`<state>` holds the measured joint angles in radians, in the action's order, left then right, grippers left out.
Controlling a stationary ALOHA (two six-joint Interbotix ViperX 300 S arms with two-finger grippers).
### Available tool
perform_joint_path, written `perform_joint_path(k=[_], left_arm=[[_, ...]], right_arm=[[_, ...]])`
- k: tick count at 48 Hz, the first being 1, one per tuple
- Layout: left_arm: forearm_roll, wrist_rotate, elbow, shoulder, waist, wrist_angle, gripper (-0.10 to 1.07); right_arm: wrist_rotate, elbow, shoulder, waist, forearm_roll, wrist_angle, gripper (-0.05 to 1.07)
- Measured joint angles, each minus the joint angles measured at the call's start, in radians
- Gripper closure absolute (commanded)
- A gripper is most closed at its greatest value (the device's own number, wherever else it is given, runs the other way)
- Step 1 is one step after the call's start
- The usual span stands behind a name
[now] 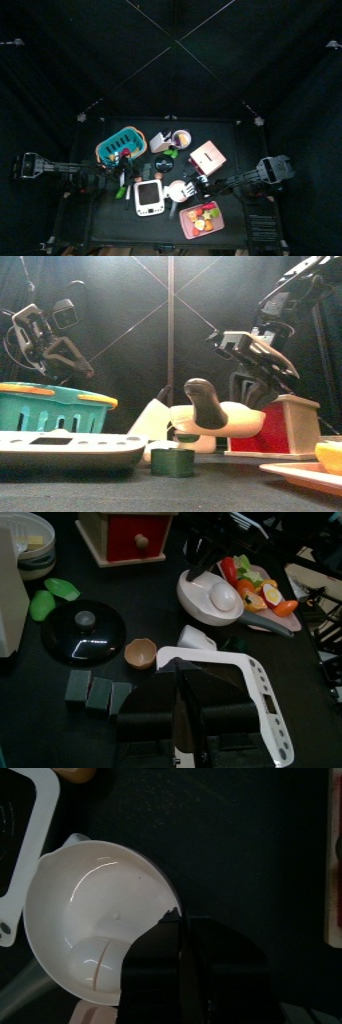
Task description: Place pan on stov
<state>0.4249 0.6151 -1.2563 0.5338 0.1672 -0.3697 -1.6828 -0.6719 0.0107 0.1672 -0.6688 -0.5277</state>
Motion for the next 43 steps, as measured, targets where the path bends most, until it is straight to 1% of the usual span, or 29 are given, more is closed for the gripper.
perform_joint_path(k=[7,11,15,20,24,31,37,43], left_arm=[[-0.011,0.0,-0.006,0.008,0.006,0.002,0.55],[-0.026,0.0,-0.006,0.02,0.026,0.002,0.55],[-0.051,0.0,-0.006,0.034,0.061,0.002,0.55],[-0.091,0.0,-0.023,0.043,0.098,0.002,0.55],[-0.117,0.0,-0.034,0.044,0.11,0.002,0.55],[-0.13,0.0,-0.034,0.061,0.117,0.002,0.55],[-0.132,0.0,-0.04,0.069,0.115,0.002,0.55],[-0.133,0.0,-0.043,0.075,0.115,0.002,0.55]], right_arm=[[0.0,0.032,-0.002,-0.002,-0.002,0.021,0.64],[0.0,0.066,-0.017,-0.002,-0.003,0.046,0.65],[-0.002,0.106,-0.041,-0.002,-0.005,0.06,0.65],[0.0,0.184,-0.103,-0.002,-0.006,0.063,0.65],[0.0,0.245,-0.15,-0.003,-0.011,0.063,0.65],[0.003,0.357,-0.235,-0.003,-0.037,0.063,0.65],[0.003,0.439,-0.284,-0.005,-0.051,0.052,0.65],[0.003,0.485,-0.33,-0.005,-0.055,0.014,0.65]])
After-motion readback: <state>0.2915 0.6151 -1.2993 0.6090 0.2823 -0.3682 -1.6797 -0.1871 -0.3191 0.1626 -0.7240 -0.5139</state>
